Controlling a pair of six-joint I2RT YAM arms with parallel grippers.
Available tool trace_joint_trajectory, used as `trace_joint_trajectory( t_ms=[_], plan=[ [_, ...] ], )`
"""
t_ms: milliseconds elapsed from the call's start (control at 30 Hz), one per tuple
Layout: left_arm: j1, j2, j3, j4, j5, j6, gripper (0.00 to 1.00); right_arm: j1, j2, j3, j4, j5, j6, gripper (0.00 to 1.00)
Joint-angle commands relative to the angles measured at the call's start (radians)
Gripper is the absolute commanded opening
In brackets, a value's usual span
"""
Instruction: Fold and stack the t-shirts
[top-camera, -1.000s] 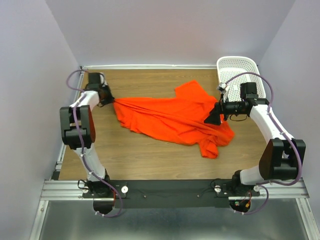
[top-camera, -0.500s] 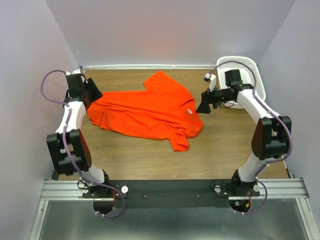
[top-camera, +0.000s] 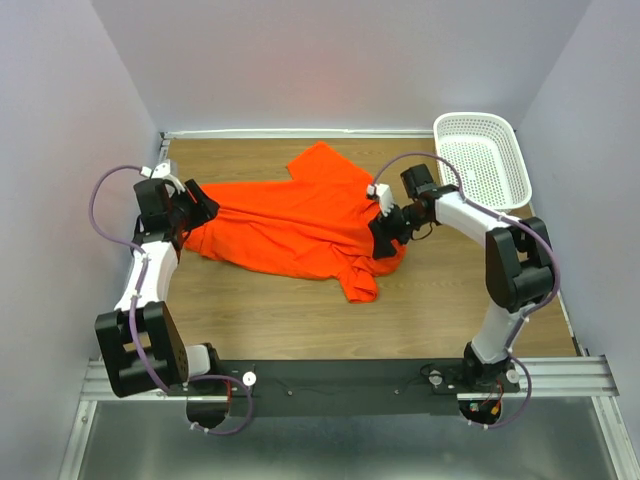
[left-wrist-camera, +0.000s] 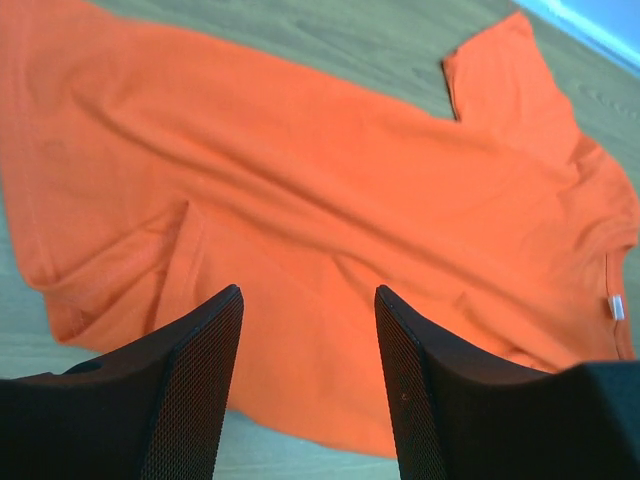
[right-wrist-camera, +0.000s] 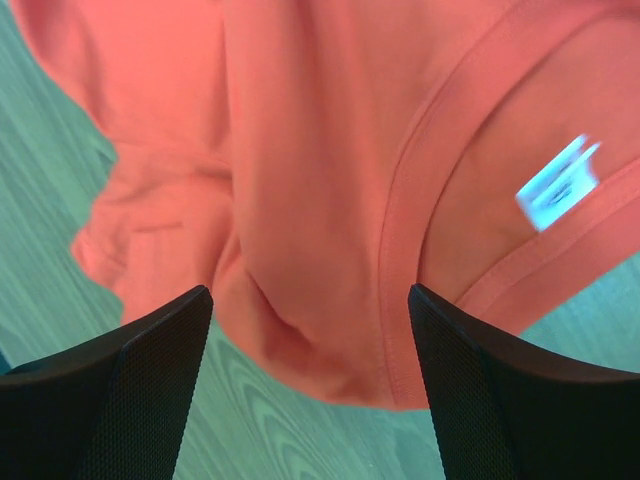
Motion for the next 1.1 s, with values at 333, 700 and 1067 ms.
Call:
trace_joint_trajectory(
  t_ms=[333, 700, 1067],
  plan=[
    [-0.057, -0.081, -0.025, -0.077, -0.072, 0.002, 0.63, 0.286, -0.224, -0.135, 0.016, 0.086, -0.195, 0.81],
    [-0.057, -0.541, -0.067, -0.062, -0.506, 0.041, 0.75, 0.653, 0.29, 0.348, 0.171, 0.258, -0.054, 0.81],
    [-0.059, -0.778, -0.103, -0.039, -0.67, 0.009, 0.84, 0.734, 0.631, 0.785, 0.182, 0.466, -0.012, 0.78]
  ],
)
